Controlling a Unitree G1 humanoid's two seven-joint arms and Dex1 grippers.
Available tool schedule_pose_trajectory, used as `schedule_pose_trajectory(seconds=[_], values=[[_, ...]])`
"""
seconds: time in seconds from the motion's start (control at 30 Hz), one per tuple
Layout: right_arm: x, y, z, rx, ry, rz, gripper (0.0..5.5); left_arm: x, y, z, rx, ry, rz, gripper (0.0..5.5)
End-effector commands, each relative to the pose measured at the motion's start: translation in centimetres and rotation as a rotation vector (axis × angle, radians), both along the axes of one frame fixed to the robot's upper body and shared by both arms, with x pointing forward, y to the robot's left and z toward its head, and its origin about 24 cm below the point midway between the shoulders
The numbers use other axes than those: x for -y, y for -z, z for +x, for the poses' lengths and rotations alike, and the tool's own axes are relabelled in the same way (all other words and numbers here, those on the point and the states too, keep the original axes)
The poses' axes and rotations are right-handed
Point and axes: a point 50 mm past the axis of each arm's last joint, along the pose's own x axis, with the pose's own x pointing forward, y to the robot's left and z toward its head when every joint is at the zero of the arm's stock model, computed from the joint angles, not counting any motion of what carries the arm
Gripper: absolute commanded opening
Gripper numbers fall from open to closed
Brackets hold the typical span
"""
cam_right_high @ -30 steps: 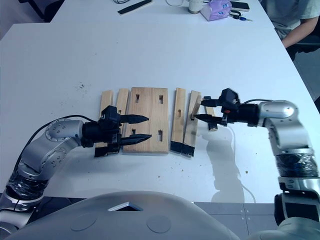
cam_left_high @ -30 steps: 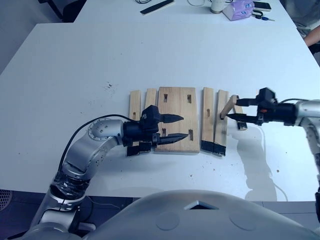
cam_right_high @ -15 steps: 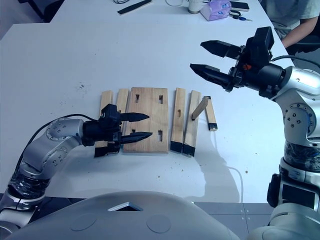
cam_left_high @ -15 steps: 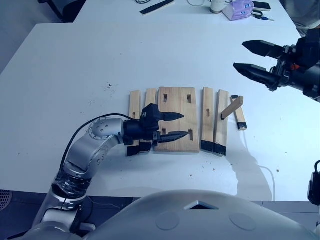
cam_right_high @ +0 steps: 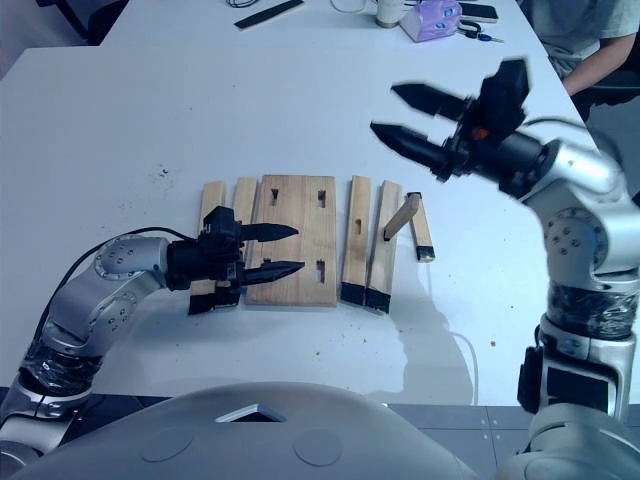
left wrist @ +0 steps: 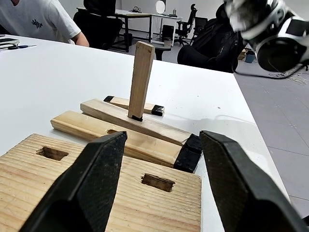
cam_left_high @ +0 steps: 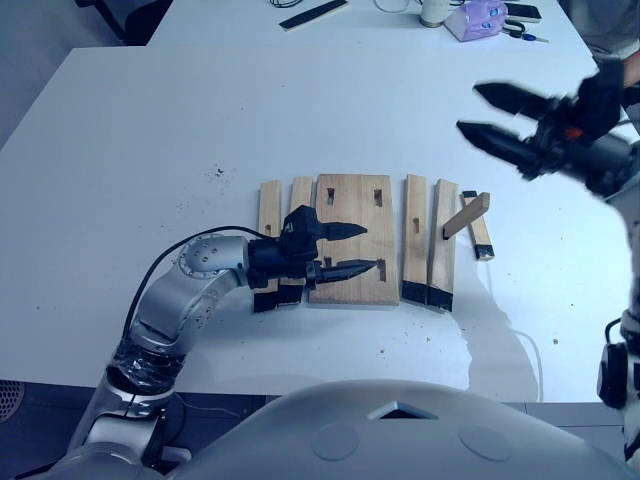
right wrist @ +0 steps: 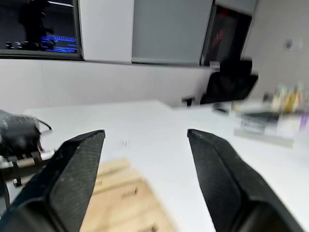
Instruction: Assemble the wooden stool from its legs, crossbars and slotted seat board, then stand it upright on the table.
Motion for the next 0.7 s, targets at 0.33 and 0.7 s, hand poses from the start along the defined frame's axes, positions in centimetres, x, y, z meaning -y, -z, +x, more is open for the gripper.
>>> schedule_pose_trajectory(seconds=[0.33, 0.7], values=[[-0.7, 0.0, -2.0, 0.018, 0.021, 0.047, 3.15, -0.1, -0.1, 0.0, 0.010, 0.010, 0.011, 2.81], [-3.2, 5.6, -8.5, -0.198, -0.200, -0.213, 3.15, -0.2, 0.5, 0.1, 0.012, -0.033, 0.020, 2.81]])
